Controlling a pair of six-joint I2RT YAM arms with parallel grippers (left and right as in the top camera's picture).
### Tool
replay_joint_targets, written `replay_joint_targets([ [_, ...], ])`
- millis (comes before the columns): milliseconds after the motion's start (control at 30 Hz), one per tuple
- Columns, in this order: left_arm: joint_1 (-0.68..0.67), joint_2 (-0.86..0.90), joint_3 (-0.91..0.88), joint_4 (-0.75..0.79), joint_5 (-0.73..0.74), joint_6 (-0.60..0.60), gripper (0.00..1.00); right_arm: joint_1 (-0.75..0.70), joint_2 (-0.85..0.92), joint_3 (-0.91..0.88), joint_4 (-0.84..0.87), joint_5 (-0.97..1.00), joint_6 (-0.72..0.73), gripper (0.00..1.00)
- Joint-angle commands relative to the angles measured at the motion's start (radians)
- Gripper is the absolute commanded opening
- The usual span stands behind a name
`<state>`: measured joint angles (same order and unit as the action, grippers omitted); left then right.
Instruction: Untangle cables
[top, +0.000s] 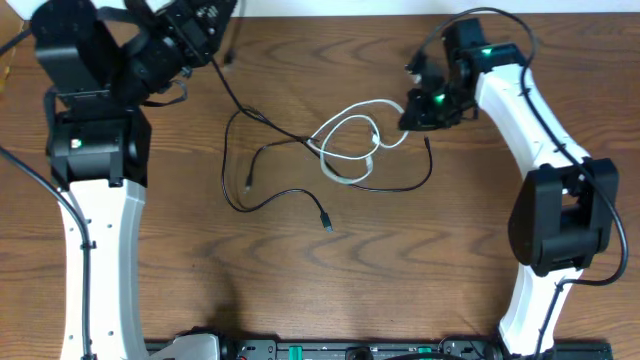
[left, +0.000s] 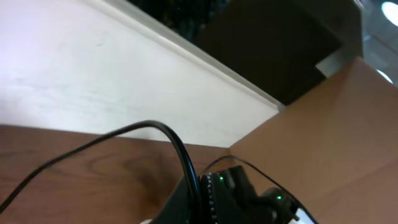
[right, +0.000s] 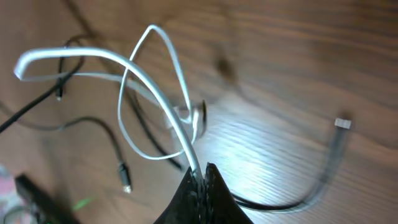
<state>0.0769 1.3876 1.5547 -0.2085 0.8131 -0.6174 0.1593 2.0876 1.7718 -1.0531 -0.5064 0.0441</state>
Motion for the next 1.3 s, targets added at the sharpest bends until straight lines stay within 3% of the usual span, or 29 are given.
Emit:
replay_joint_targets([
  [0,0.012,-0.007,0.005,-0.025,0.010,0.012,0.08,-0.074,-0.061,0.040,0.002,-0.009,0.038,0.01],
  [267,0.012,-0.007,0.005,-0.185,-0.006,0.216,0.08,-0.294,-0.232,0.272,0.025,-0.163,0.101,0.01],
  [500,0.012,-0.007,0.005,-0.403,-0.371,0.258,0.07,-0.518,-0.316,0.419,0.056,-0.085,0.206,0.01],
  [1000,0.012,-0.001,0.005,-0.522,-0.756,0.337,0.07,-0.936,-0.253,0.431,0.232,0.144,0.259,0.01],
  [1267,0.011,0.008,0.005,-0.537,-0.733,0.341,0.07,-0.961,-0.220,0.431,0.296,0.107,0.277,0.01],
])
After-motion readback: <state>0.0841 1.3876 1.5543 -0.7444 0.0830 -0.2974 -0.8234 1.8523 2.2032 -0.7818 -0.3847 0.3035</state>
